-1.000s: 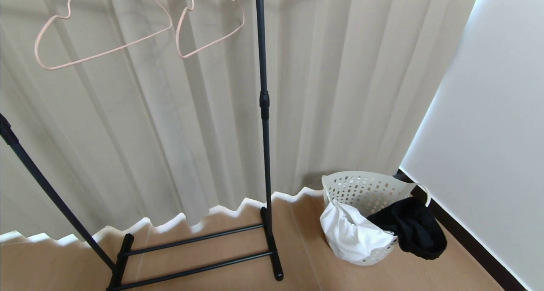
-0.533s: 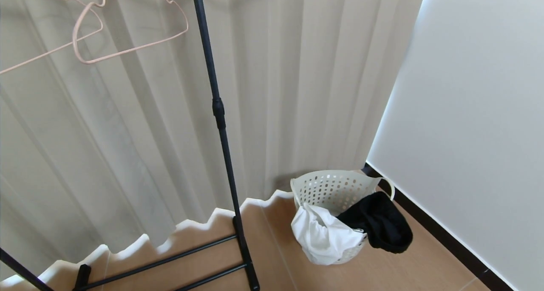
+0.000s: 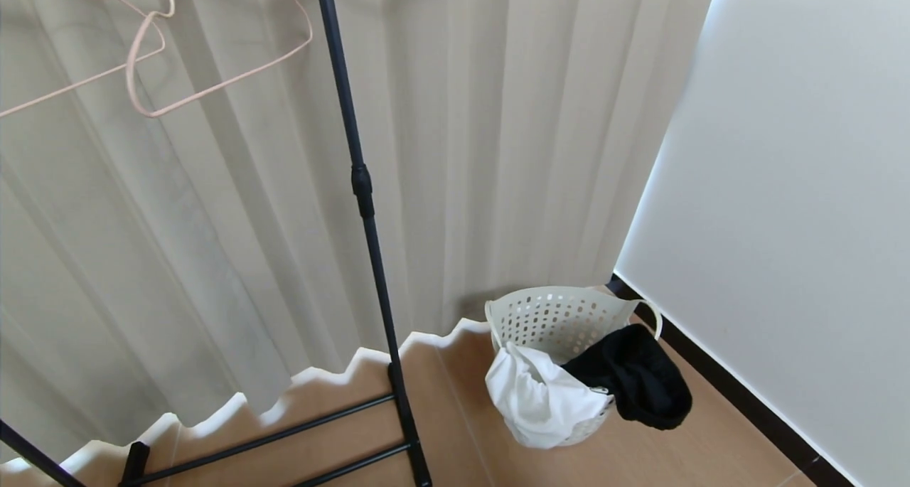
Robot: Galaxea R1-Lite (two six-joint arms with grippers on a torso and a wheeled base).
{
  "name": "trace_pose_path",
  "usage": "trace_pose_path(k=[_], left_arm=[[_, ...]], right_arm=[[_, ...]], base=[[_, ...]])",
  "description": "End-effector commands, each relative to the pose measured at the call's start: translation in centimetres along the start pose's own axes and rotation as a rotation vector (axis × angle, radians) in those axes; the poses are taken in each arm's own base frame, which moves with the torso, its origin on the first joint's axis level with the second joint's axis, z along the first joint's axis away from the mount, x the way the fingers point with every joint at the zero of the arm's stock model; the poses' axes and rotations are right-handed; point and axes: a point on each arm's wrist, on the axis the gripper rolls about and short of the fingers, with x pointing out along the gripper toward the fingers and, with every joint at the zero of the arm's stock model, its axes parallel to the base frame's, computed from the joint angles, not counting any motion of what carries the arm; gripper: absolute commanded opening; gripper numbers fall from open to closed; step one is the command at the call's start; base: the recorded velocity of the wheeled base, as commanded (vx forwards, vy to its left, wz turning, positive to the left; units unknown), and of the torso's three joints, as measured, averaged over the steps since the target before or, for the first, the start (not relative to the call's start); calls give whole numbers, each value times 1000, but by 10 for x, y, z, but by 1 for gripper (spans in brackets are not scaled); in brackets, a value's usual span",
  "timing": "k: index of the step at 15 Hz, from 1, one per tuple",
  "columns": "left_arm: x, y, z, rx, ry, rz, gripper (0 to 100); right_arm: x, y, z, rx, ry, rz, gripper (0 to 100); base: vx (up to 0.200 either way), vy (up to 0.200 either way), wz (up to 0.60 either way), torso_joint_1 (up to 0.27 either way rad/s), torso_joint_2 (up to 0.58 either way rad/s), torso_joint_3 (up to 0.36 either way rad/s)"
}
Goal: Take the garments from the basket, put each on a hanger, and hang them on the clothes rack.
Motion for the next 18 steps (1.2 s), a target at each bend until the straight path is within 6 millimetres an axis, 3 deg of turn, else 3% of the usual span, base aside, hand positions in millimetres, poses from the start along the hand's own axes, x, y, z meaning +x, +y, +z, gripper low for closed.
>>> trace_pose_path(k=[1, 3, 9, 18], left_arm=[[0, 0, 0, -2, 2, -1, 100], [0, 0, 0, -2, 1, -1, 100], [0, 0, 0, -2, -1, -1, 100], [0, 0, 0, 1, 1, -1, 100]], right_arm=[[0, 0, 0, 0, -1, 1, 100], [0, 0, 0, 0, -1, 1, 100], [0, 0, 0, 0, -1, 1, 100], [0, 0, 0, -3, 1, -1, 100]], base=[[0, -200, 0, 17, -2, -2], [0, -200, 0, 0, 0, 2], [200, 0, 0, 2, 2, 1], [0, 0, 0, 0, 0, 0]])
